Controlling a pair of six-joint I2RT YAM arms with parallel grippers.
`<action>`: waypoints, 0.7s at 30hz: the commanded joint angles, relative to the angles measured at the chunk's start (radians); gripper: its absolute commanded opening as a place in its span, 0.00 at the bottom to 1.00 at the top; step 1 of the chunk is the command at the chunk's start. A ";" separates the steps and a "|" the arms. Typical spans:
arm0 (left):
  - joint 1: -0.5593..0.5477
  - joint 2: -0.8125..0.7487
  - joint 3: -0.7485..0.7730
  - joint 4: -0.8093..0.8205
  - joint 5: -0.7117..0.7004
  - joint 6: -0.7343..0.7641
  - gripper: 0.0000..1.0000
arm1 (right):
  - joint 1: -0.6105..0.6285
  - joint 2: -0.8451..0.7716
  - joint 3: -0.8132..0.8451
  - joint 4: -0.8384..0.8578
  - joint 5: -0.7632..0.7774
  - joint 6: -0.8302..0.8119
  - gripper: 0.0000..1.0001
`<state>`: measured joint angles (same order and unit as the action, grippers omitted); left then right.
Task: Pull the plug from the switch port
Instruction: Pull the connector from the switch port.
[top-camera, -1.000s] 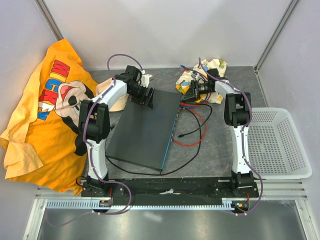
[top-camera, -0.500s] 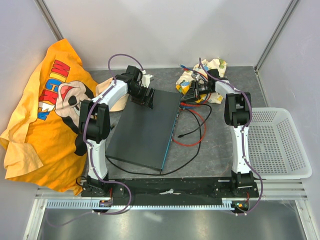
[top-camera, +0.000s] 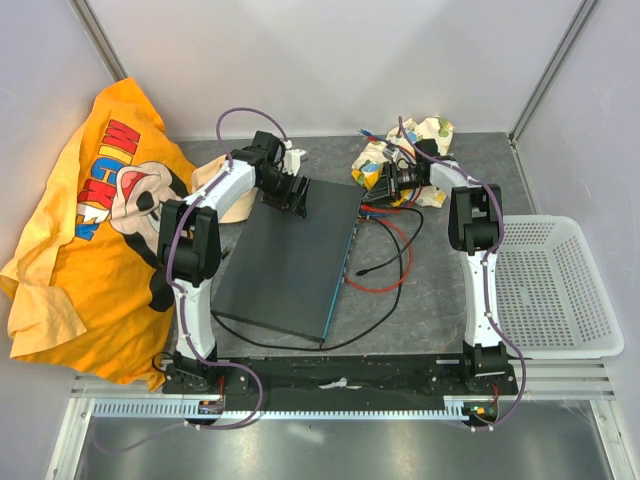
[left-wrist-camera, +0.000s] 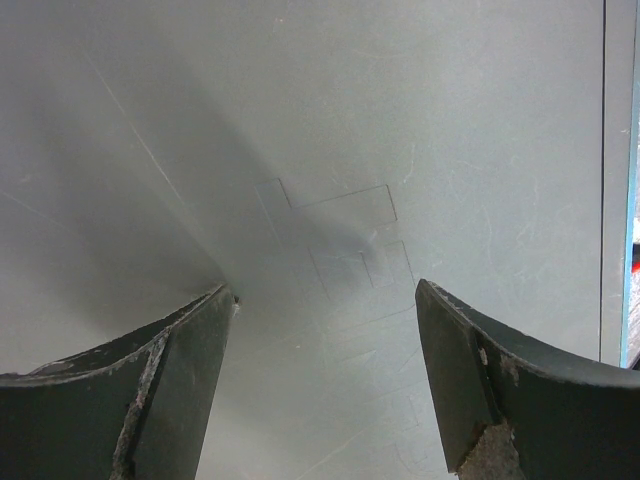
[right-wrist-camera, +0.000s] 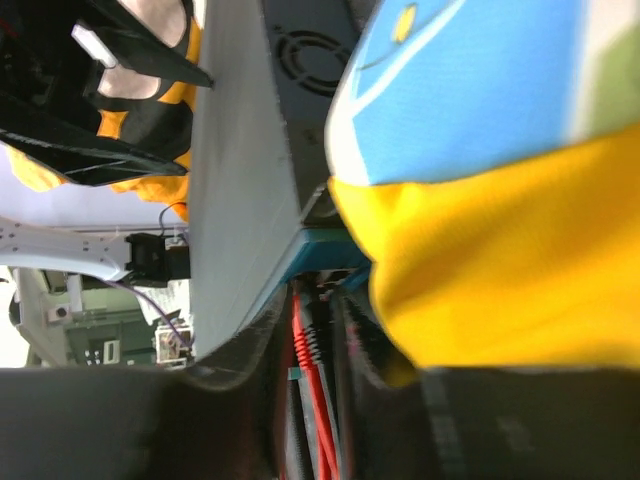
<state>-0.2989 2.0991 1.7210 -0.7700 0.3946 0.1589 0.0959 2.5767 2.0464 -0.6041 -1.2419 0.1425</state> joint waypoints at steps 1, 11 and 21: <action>-0.023 0.068 -0.041 -0.014 -0.003 0.041 0.83 | 0.010 0.028 0.000 -0.014 0.007 -0.017 0.26; -0.025 0.075 -0.037 -0.014 0.000 0.037 0.83 | 0.022 0.027 0.035 -0.082 0.032 -0.092 0.21; -0.029 0.076 -0.041 -0.014 -0.003 0.041 0.83 | 0.061 0.019 0.101 -0.141 0.058 -0.136 0.28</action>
<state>-0.2993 2.0991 1.7210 -0.7700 0.3943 0.1593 0.1059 2.5835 2.0933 -0.6861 -1.1995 0.0624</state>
